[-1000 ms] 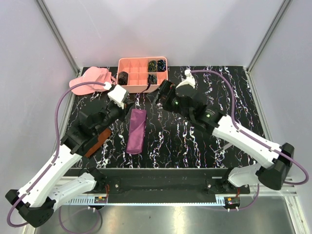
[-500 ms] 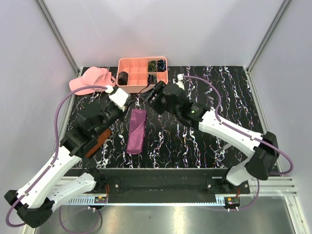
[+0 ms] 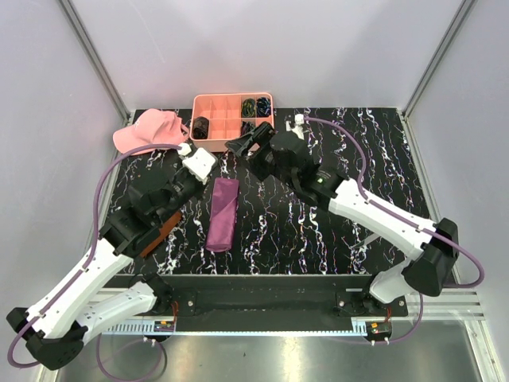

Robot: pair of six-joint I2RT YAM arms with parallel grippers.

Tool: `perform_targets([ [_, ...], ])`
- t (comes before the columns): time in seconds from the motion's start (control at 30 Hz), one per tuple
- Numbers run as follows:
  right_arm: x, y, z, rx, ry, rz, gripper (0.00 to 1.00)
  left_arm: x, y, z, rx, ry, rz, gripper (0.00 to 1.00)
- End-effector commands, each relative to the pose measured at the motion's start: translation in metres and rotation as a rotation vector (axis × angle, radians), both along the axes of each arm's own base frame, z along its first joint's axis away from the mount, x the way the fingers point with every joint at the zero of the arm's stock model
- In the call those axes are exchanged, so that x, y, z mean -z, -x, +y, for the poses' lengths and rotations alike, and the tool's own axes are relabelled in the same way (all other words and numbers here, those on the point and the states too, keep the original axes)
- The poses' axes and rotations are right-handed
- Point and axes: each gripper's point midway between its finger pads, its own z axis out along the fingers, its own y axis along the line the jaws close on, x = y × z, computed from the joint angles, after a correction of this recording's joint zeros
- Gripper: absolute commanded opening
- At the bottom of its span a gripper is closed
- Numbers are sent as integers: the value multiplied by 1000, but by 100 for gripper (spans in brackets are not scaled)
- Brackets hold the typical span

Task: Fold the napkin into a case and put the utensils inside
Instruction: Pass from the left arm to the right, then pass from the right arm to the left

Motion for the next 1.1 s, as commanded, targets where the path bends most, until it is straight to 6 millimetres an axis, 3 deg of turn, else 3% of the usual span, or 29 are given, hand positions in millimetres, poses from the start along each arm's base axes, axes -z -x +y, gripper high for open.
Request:
perform_targets([
  [0.0,-34,-14,9,45,-69,-60,77,-17,-1,0,-4,11,-70,0],
  [0.07,-30,-19,16,30,-78,-40,72,-18,0,-2,5,17,-67,0],
  [0.17,-28,-23,25,-7,-100,-42,29,-19,4,-7,24,42,-18,4],
  [0.2,-32,-25,26,-19,-114,-62,4,-17,7,-11,42,48,11,8],
  [0.23,-32,-29,22,-23,-110,-80,0,-16,9,-13,54,53,37,14],
  [0.27,-21,-27,24,-56,-103,-70,0,-10,14,-12,46,76,104,28],
  [0.3,-33,-28,24,-87,-149,-115,0,-7,16,-11,37,88,140,38],
  [0.33,-32,-36,16,-106,-140,-142,0,3,22,-8,27,77,202,48],
  [0.37,-29,-28,19,-194,-158,-169,0,0,28,-7,16,129,252,60],
  [0.4,-31,-27,17,-227,-162,-206,0,0,37,-10,43,145,294,63],
  [0.43,-32,-29,11,-251,-150,-260,0,3,43,-7,39,163,344,74],
  [0.47,-28,-18,13,-331,-161,-299,0,-3,51,-5,27,248,387,81],
  [0.6,-15,-2,7,-495,-115,-428,0,-13,74,-8,83,445,526,84],
  [0.67,-21,13,8,-587,-153,-499,0,-3,70,-10,63,529,615,88],
  [0.7,-24,17,9,-608,-180,-511,0,3,77,-20,131,536,689,88],
  [0.73,-28,22,9,-630,-205,-531,0,16,68,-21,117,552,741,90],
  [0.77,-37,32,10,-675,-242,-580,0,25,73,-32,185,566,848,90],
  [0.83,-39,37,12,-705,-283,-570,0,31,60,-37,239,662,899,88],
  [0.87,-42,37,11,-705,-295,-580,0,26,66,-40,314,687,914,87],
  [0.93,-43,38,12,-712,-309,-583,0,20,59,-43,352,740,874,85],
  [1.07,-46,40,16,-709,-334,-573,0,25,50,-46,345,744,891,81],
])
